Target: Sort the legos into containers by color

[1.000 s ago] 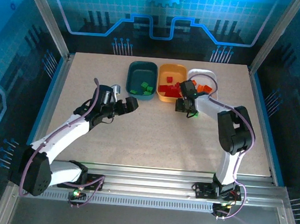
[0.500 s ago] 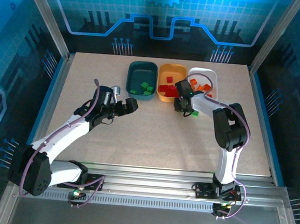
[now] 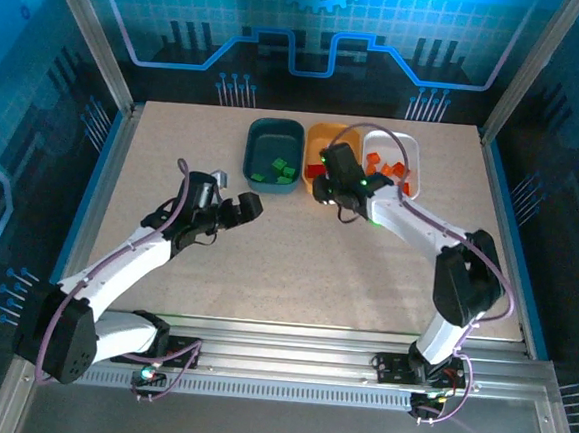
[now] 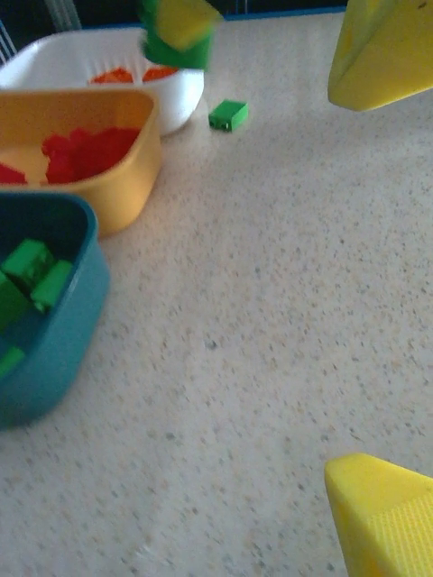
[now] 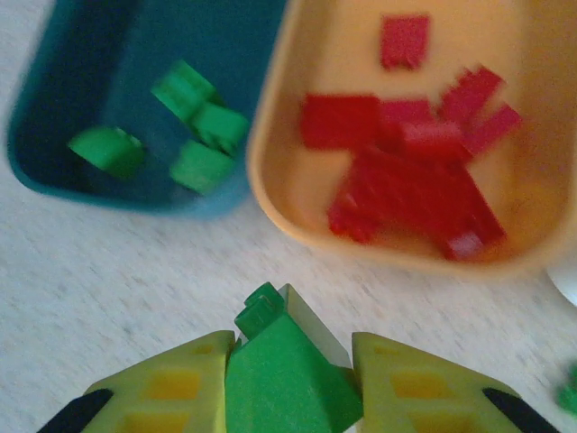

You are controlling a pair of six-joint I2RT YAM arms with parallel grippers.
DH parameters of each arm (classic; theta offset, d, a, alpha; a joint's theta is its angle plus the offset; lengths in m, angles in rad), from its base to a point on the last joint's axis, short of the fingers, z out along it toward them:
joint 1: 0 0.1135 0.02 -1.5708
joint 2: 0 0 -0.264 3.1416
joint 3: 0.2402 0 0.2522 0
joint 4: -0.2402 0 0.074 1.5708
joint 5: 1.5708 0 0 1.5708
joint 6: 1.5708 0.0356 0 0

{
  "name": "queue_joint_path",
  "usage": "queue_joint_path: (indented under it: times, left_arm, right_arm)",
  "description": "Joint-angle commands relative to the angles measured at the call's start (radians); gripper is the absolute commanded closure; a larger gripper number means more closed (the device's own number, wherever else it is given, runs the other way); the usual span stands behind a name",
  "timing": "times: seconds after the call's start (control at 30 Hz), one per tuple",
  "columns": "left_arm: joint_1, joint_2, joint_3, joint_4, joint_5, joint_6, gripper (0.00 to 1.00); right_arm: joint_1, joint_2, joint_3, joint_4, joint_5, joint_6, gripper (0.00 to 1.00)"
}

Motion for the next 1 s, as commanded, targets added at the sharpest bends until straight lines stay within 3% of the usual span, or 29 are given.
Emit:
queue_joint_path:
  times: [0.0, 0.17, 0.33, 0.7, 0.97]
  left_arm:
    - [0.011, -0.016, -0.049, 0.013, -0.036, -0.079, 0.01]
    - [0.011, -0.044, -0.121, 0.024, -0.005, -0.108, 0.01]
    - [0.011, -0.114, -0.134, -0.022, -0.025, -0.049, 0.01]
    - [0.011, -0.148, -0.097, -0.055, -0.048, 0.025, 0.01]
    - [0.011, -0.136, -0.104, -0.024, -0.019, 0.015, 0.01]
  right_arm:
    - [0.015, 0.161, 0.157, -0.004, -0.079, -0.02, 0.71]
    - [0.025, 0.35, 0.389, -0.04, -0.111, -0.054, 0.7]
    - [0.023, 0.511, 0.613, -0.124, -0.125, -0.084, 0.7]
    - [0.025, 0.634, 0.746, -0.151, -0.154, -0.074, 0.66]
    - [0.025, 0.678, 0.915, -0.262, -0.161, -0.069, 0.38]
